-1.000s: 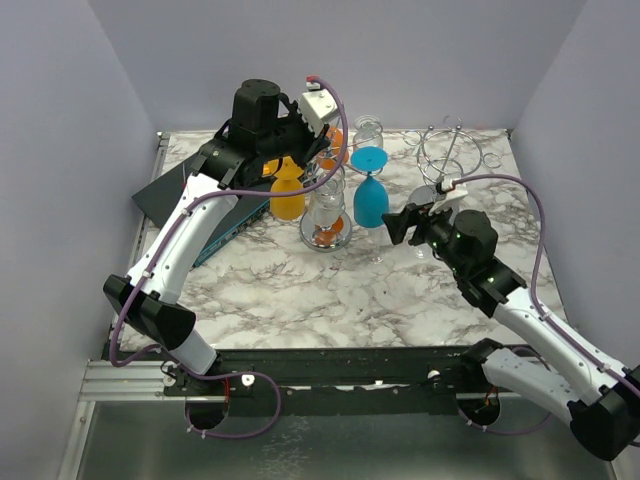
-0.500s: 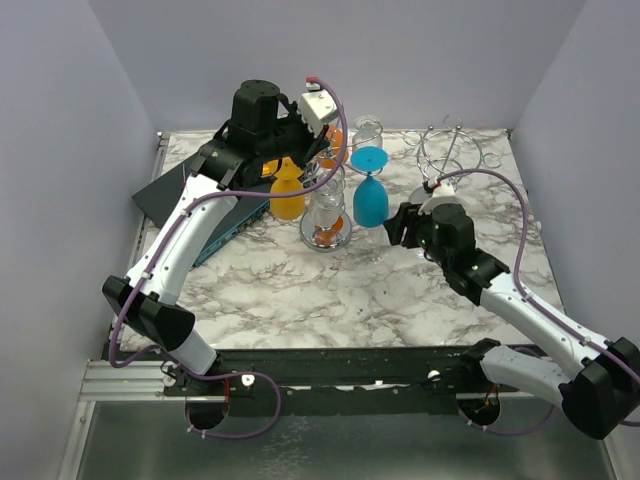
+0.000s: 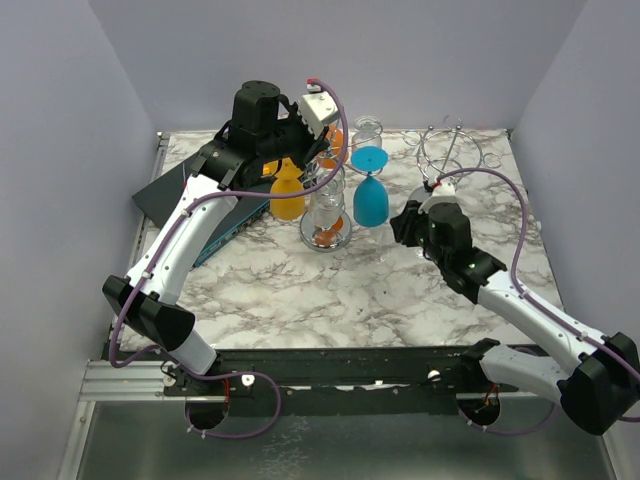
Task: Place the wine glass upside down on the wine glass rack
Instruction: Adjust the wine glass at the center of the board.
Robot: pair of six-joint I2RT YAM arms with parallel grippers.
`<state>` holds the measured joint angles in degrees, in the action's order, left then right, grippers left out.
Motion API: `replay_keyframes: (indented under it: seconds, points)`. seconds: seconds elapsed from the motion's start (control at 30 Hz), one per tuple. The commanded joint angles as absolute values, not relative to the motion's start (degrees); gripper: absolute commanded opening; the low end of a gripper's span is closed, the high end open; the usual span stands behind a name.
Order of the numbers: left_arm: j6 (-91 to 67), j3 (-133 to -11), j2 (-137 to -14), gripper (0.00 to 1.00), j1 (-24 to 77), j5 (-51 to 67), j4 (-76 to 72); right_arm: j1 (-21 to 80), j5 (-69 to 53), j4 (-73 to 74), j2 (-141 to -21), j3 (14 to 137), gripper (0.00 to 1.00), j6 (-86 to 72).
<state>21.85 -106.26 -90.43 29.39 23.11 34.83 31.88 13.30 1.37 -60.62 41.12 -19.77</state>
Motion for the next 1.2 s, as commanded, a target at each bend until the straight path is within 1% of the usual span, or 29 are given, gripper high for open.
replay_keyframes:
  seconds: [0.0, 0.03, 0.17, 0.37, 0.5, 0.6, 0.83, 0.87, 0.9, 0.97, 1.0, 1.03, 1.17]
  points:
    - [22.24, -105.73, -88.66, 0.12, 29.62, 24.18, 34.31, 31.82, 17.17, 6.57, -59.98, 41.91, 0.31, -19.27]
    - [22.3, -105.69, -88.68, 0.12, 29.62, 24.17, 34.34, 31.82, 17.28, 7.16, -59.37, 41.84, 0.27, -19.11]
    - [22.28, -105.64, -88.58, 0.12, 29.62, 24.32, 34.34, 31.81, 17.4, 9.57, -56.87, 41.3, 0.2, -18.72]
    - [22.24, -105.75, -88.53, 0.12, 29.63, 24.5, 34.29, 31.83, 18.01, 13.04, -53.96, 40.18, 0.13, -18.54]
    - [22.08, -105.82, -88.56, 0.12, 29.62, 24.54, 34.36, 31.78, 18.5, 14.21, -52.81, 39.75, 0.1, -18.3]
    - [22.15, -105.74, -88.44, 0.12, 29.64, 24.52, 34.36, 31.82, 19.02, 15.75, -52.16, 40.37, 0.05, -18.0]
    - [21.9, -105.46, -88.03, 0.12, 29.62, 24.44, 34.35, 31.82, 16.6, 15.03, -51.33, 40.49, 0.05, -18.1]
    - [21.81, -105.47, -87.95, 0.14, 29.65, 24.43, 34.36, 31.81, 15.91, 14.48, -51.64, 40.57, 0.05, -18.02]
    - [21.59, -105.54, -87.77, 0.19, 29.62, 24.43, 34.36, 31.82, 15.29, 14.02, -51.88, 40.73, 0.06, -17.85]
    - [20.77, -105.84, -87.66, 0.37, 29.62, 24.28, 34.36, 31.79, 13.63, 12.93, -53.06, 41.32, 0.07, -17.48]
    - [20.36, -106.03, -87.49, 0.44, 29.62, 24.13, 34.36, 31.82, 12.7, 12.44, -53.76, 41.64, 0.07, -17.48]
    - [20.07, -106.25, -87.38, 0.49, 29.62, 24.01, 34.36, 31.85, 12.02, 12.09, -54.39, 42.03, 0.08, -17.48]
    - [19.1, -107.19, -86.99, 0.58, 29.63, 24.06, 34.36, 31.86, 9.5, 11.32, -56.21, 42.96, 0.08, -16.87]
